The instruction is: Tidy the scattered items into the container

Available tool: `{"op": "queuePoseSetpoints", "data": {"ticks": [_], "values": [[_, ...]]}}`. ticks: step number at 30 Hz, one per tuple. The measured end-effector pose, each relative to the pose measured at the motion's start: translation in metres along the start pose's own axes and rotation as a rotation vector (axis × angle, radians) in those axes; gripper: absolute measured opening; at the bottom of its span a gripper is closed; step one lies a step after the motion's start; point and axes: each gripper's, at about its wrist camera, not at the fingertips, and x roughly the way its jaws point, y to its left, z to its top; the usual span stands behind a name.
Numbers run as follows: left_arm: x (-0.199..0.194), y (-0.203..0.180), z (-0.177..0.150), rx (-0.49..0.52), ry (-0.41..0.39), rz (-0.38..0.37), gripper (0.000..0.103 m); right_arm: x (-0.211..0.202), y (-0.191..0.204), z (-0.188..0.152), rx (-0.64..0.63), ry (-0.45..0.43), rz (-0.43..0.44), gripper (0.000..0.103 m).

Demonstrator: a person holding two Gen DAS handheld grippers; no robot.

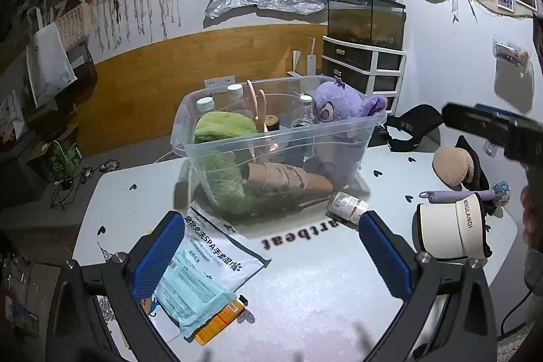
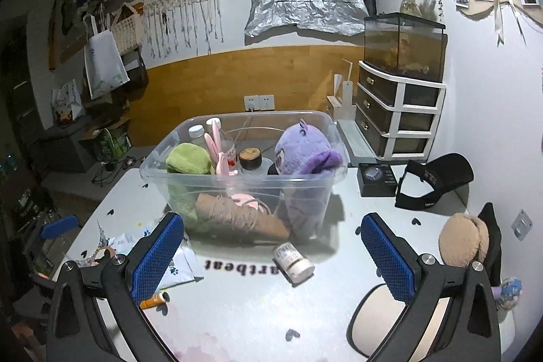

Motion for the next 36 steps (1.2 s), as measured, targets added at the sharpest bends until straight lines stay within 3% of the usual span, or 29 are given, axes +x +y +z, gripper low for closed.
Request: {"op": "queuePoseSetpoints", "data": {"ticks": [11, 36], "values": [[-0.005, -0.001, -0.002, -0.019, -0.006, 0.031, 0.103, -0.001, -0.003, -0.012, 0.005, 0.068, -0.021, 0.103], [-0.001, 0.009, -0.006, -0.099, 0.045, 0.058, 0.103, -0.002, -0.011, -0.031, -0.019, 0.096, -0.047, 0.103]]}}
